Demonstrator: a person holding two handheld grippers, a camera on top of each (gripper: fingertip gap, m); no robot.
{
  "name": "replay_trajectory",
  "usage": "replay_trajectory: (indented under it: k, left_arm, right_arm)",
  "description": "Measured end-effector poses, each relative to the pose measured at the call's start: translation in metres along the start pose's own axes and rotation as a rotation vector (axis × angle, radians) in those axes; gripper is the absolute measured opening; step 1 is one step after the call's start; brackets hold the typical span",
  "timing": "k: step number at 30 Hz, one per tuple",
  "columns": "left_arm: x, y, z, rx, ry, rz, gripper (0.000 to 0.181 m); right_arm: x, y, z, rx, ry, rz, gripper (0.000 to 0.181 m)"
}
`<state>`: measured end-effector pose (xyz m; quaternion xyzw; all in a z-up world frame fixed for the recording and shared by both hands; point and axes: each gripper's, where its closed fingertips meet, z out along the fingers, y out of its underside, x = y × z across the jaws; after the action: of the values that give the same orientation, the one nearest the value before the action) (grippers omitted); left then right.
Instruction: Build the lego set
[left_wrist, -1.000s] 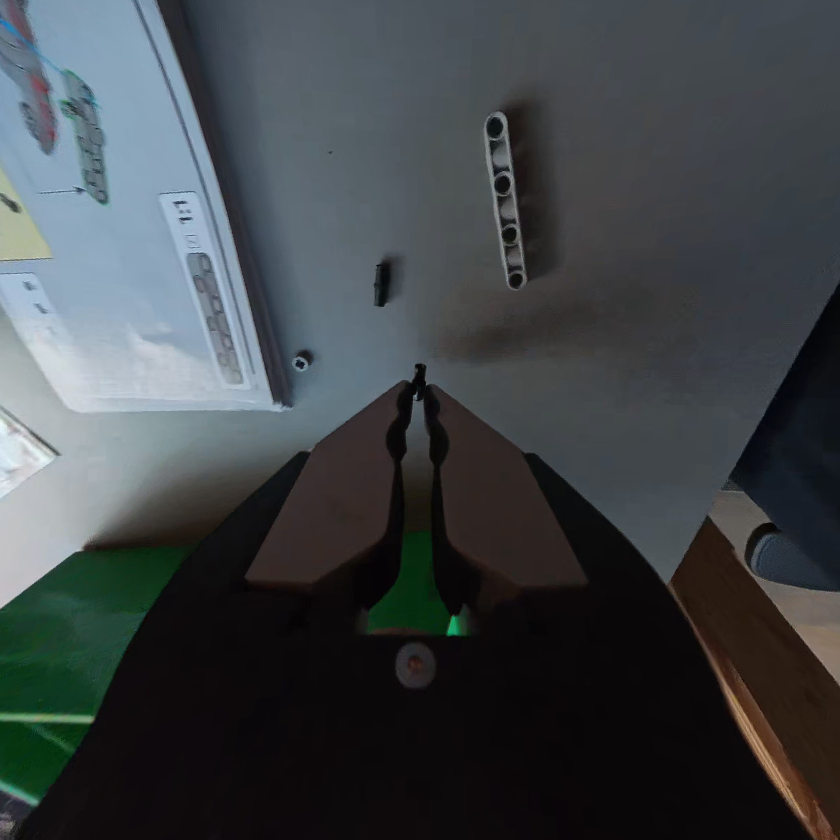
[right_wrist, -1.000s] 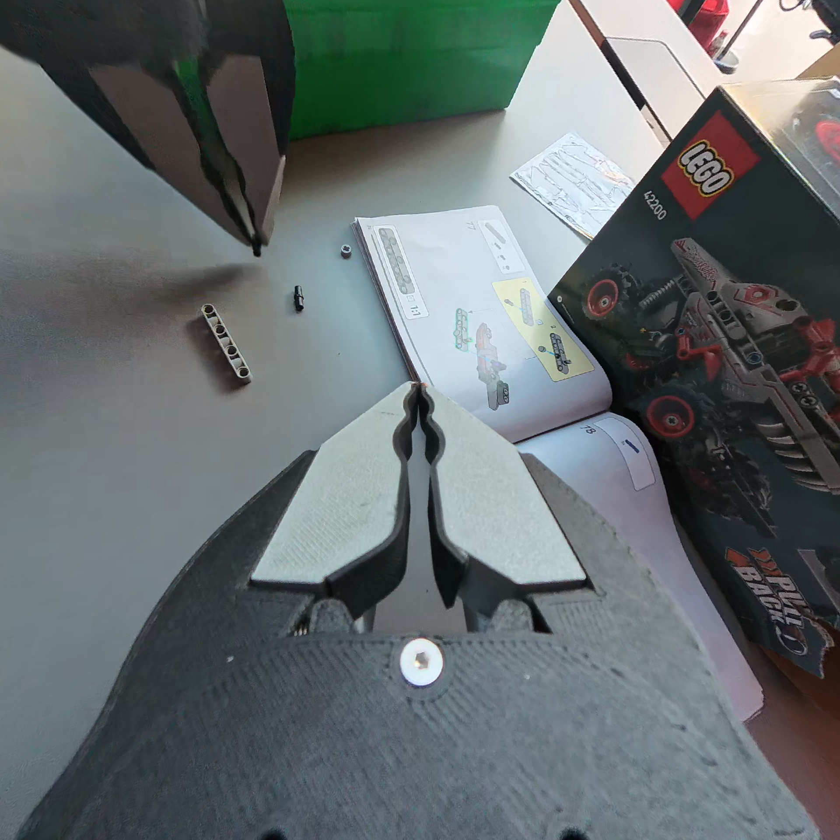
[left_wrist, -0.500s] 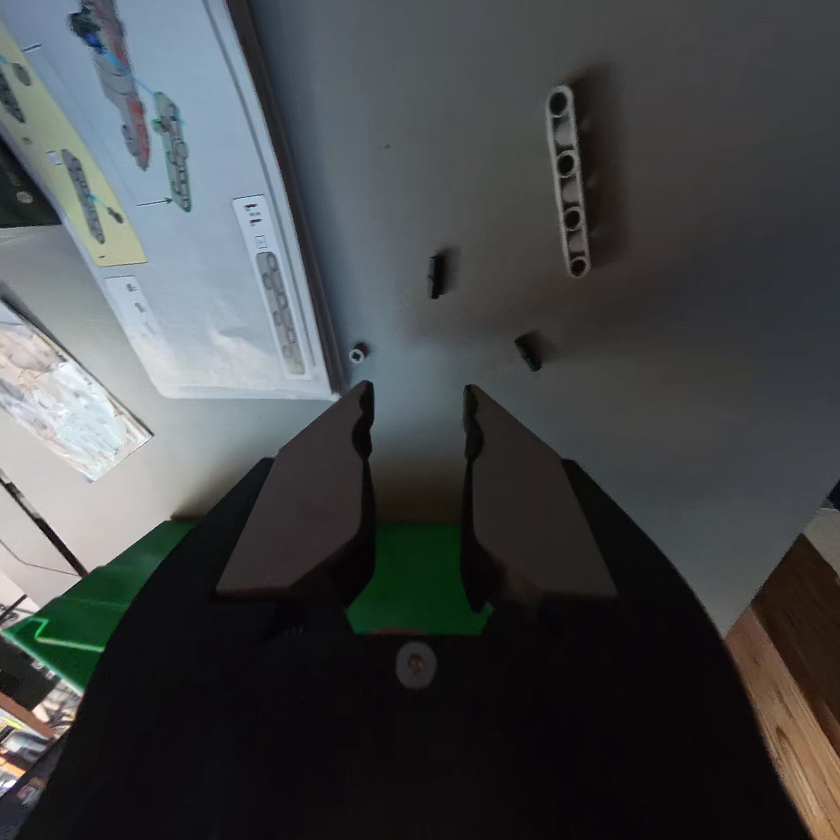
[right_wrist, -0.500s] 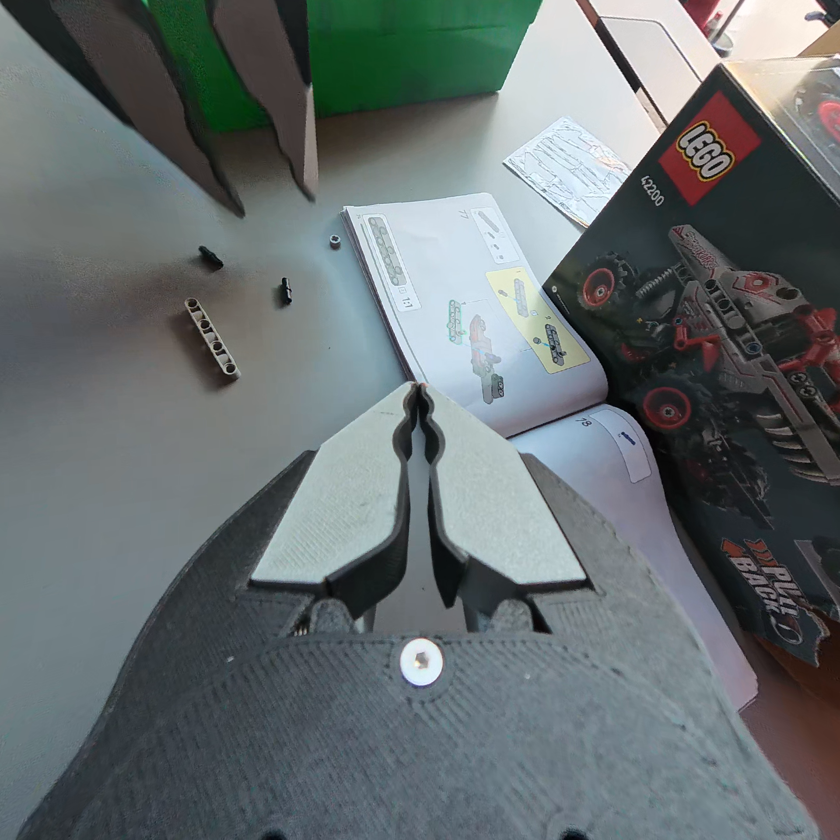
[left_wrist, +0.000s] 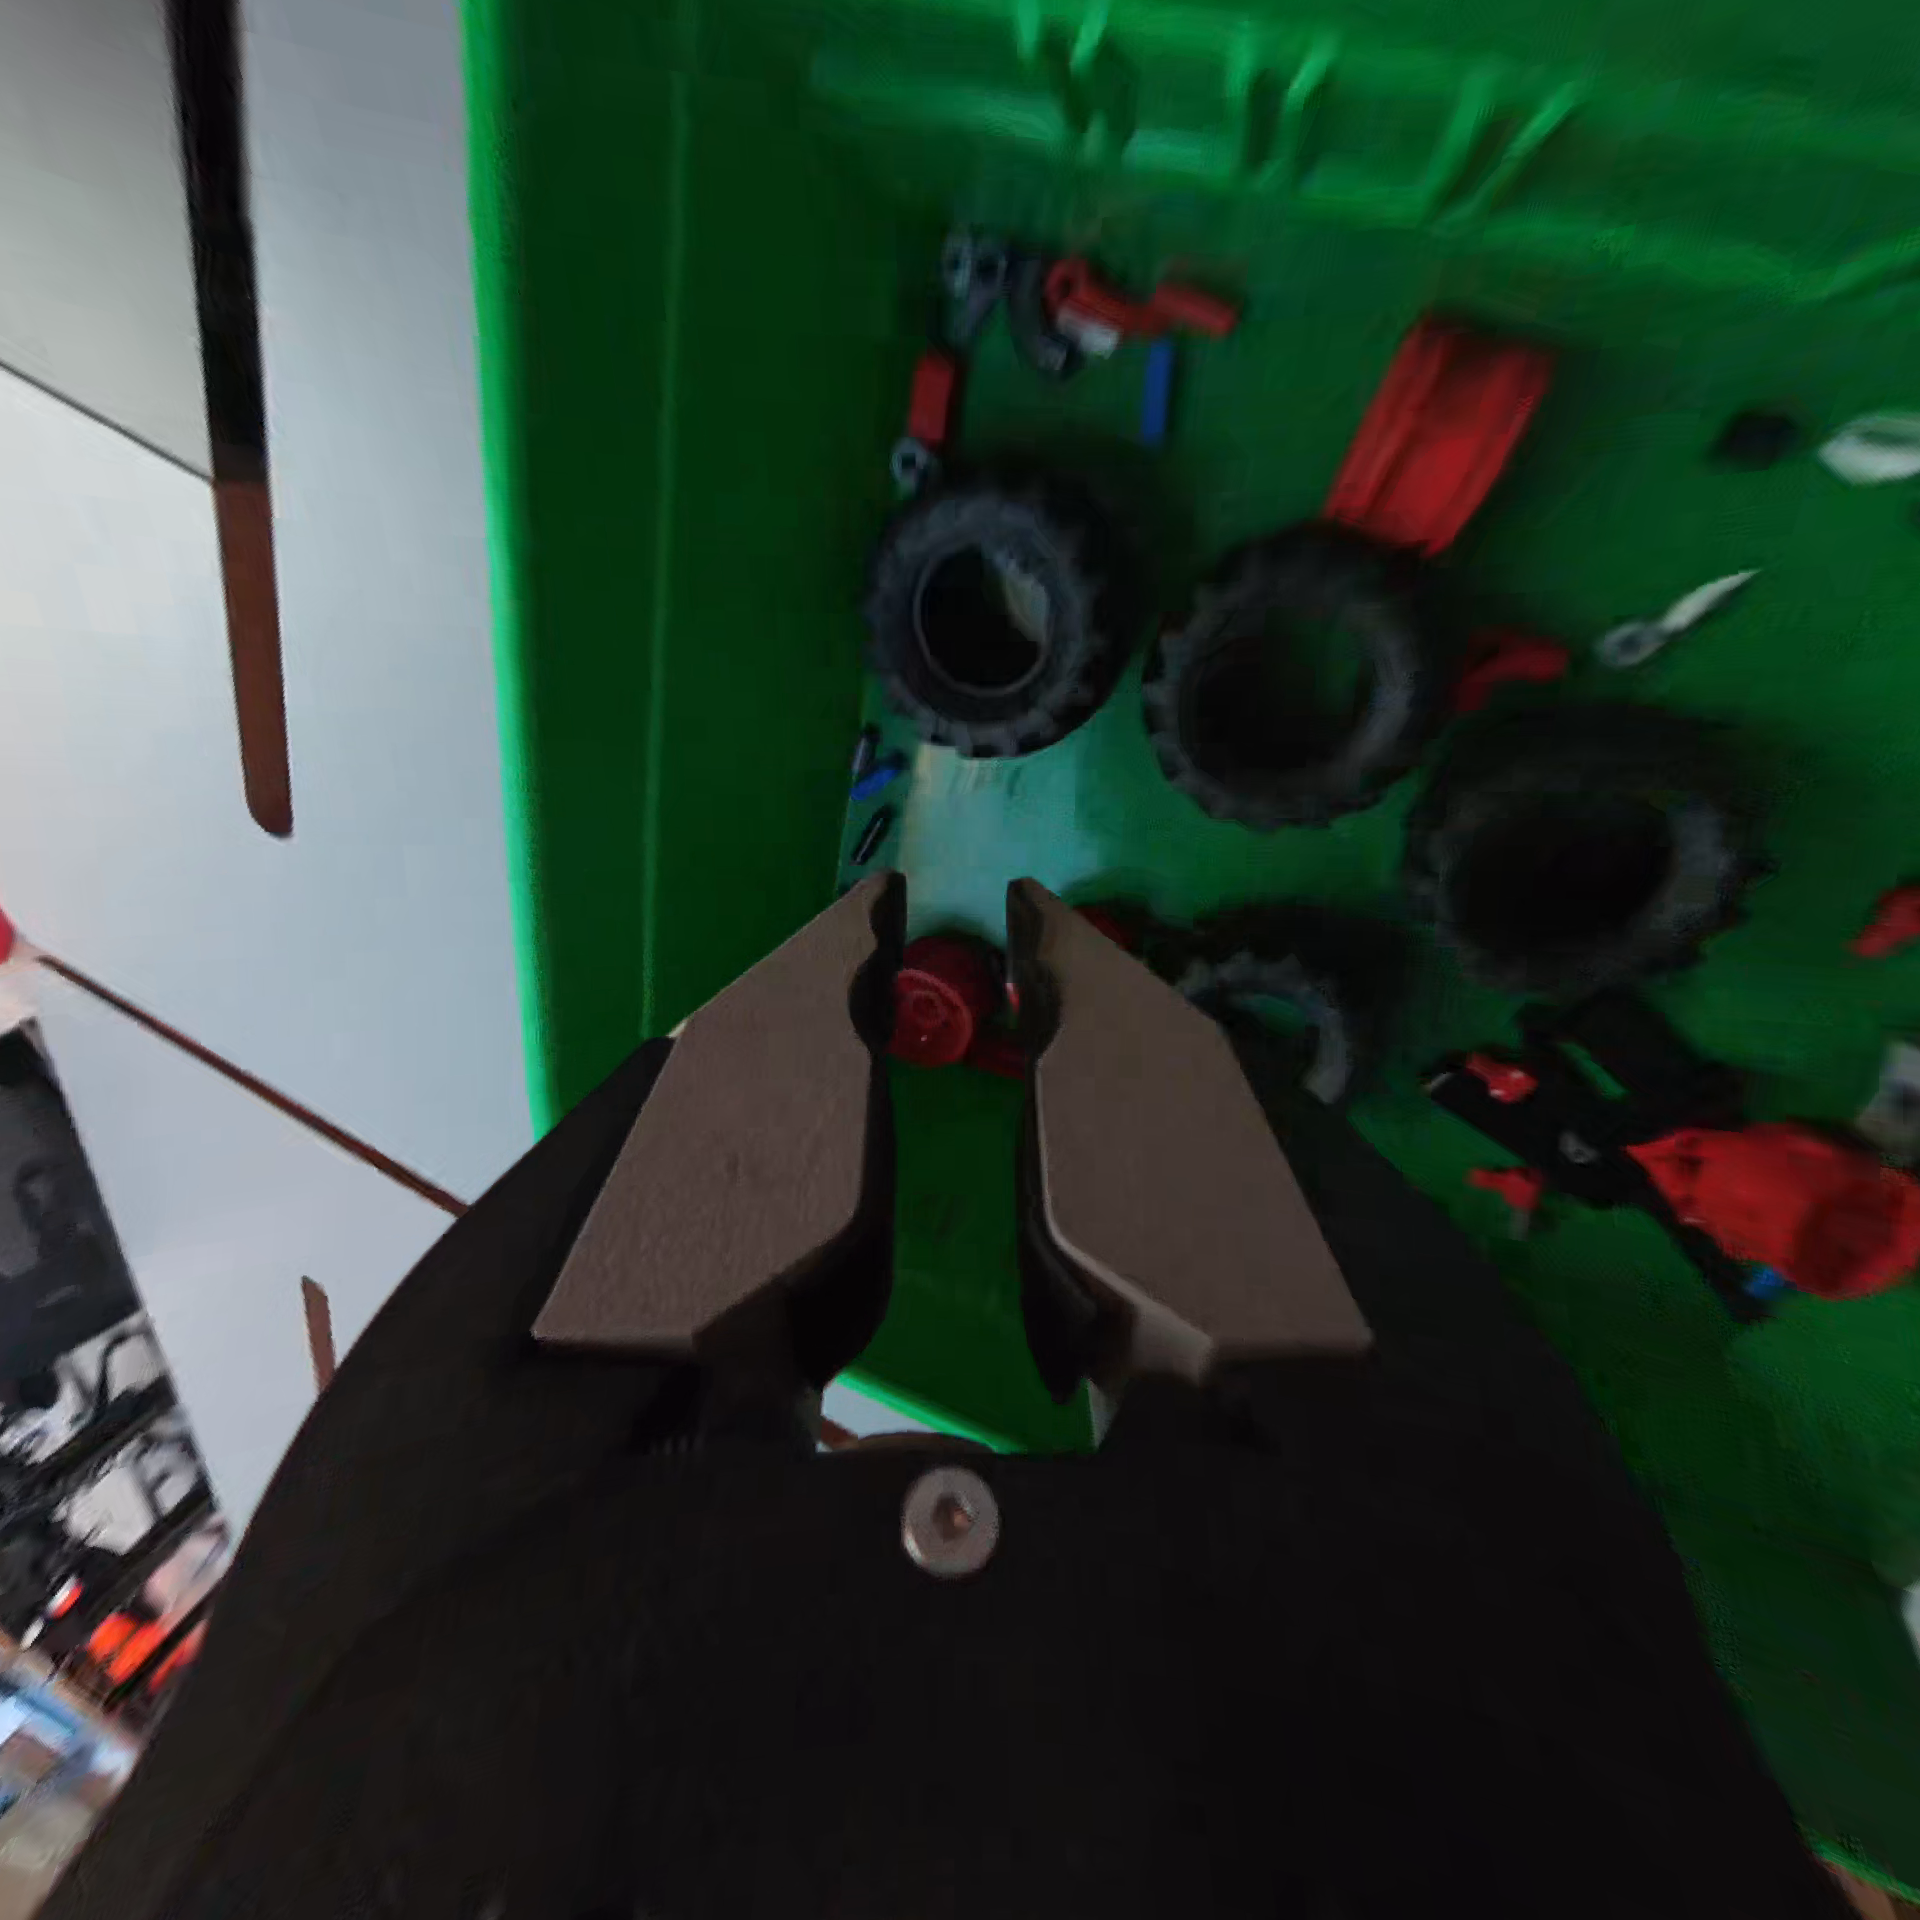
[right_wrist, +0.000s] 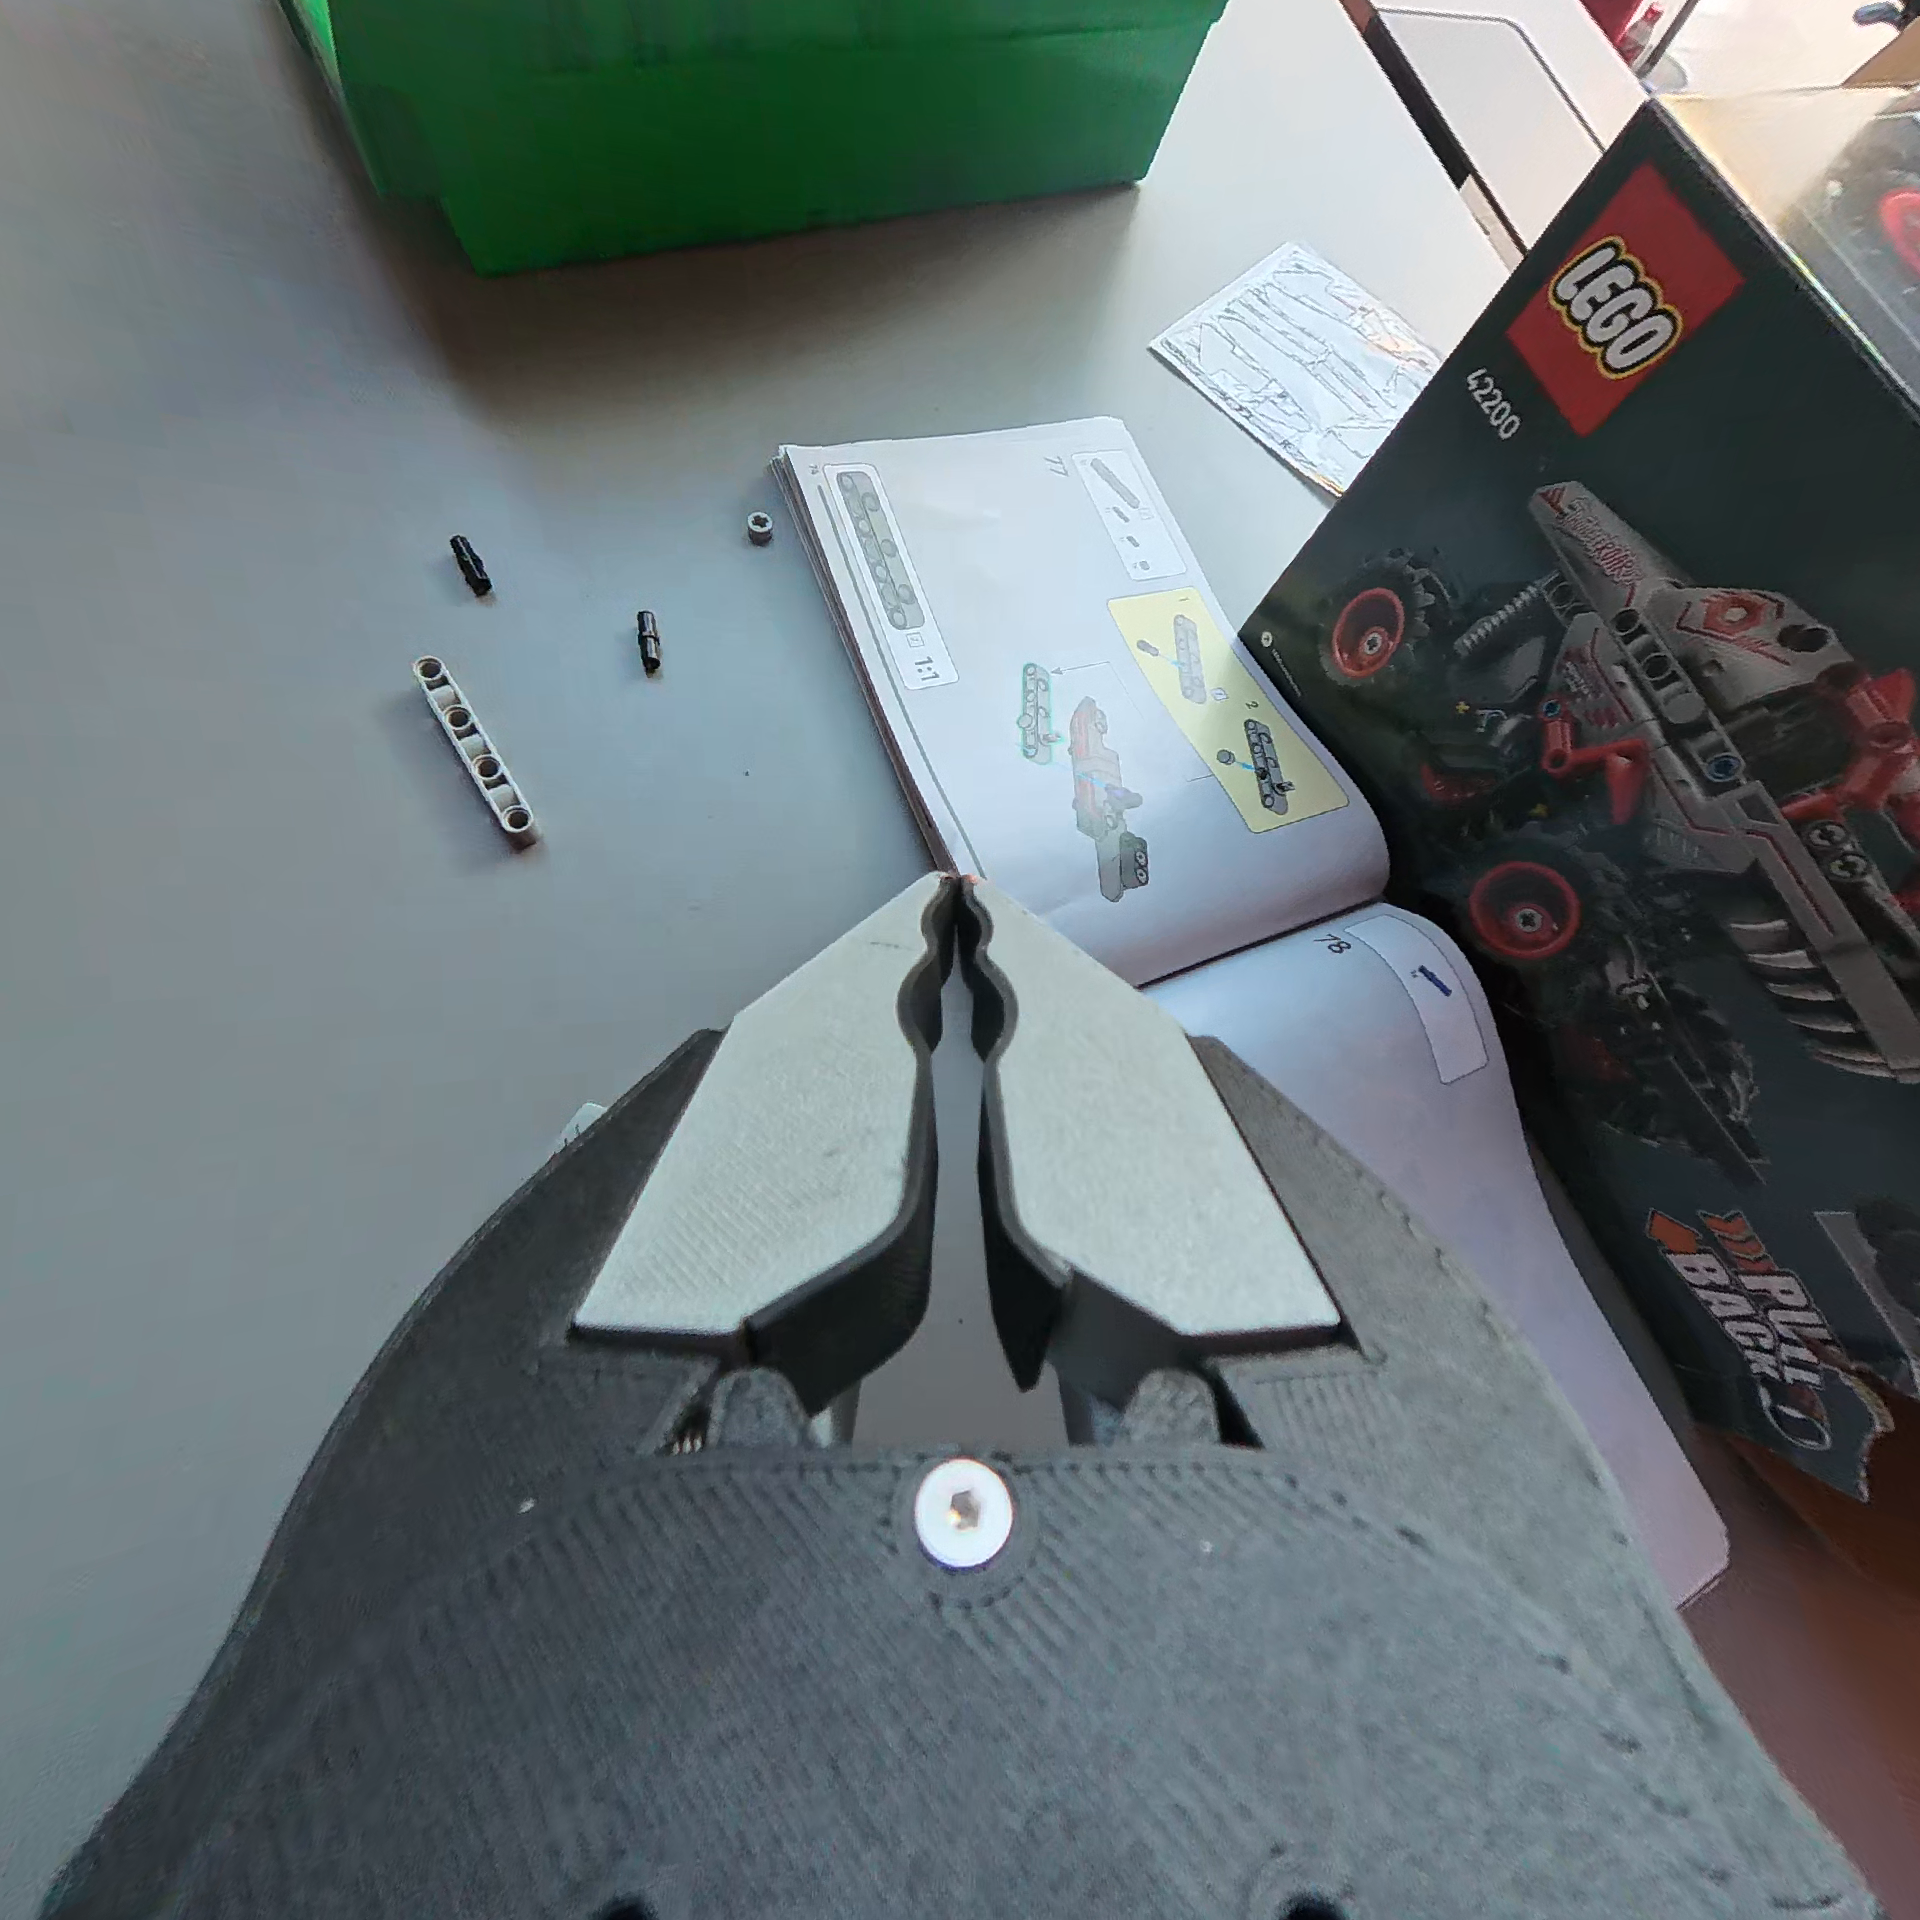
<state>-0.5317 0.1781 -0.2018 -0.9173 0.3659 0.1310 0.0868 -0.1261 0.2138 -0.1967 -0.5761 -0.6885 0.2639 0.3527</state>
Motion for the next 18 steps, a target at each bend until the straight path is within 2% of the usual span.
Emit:
replay_trajectory:
  k: [2, 6, 8, 10, 18]
  left_arm:
    - [-0.013, 0.017, 0.023, -0.091, -0.045, 0.014, 0.021]
    - [-0.019, 0.022, 0.046, -0.146, -0.065, -0.059, 0.023]
    - [-0.020, 0.026, 0.056, -0.176, -0.088, -0.041, 0.021]
    - [-0.025, 0.028, 0.060, -0.210, -0.138, -0.011, 0.012]
    - [-0.027, 0.024, 0.064, -0.205, -0.140, 0.103, 0.001]
  right_arm:
    - [0.001, 0.001, 0.001, -0.004, 0.000, 0.004, 0.000]
    - [0.001, 0.003, 0.002, -0.011, -0.006, 0.006, 0.000]
    - [0.000, 0.003, 0.003, -0.012, -0.011, 0.005, 0.000]
    - [-0.002, 0.004, 0.003, -0.014, -0.018, 0.003, 0.000]
    - [-0.012, 0.004, 0.007, -0.029, -0.045, -0.026, 0.000]
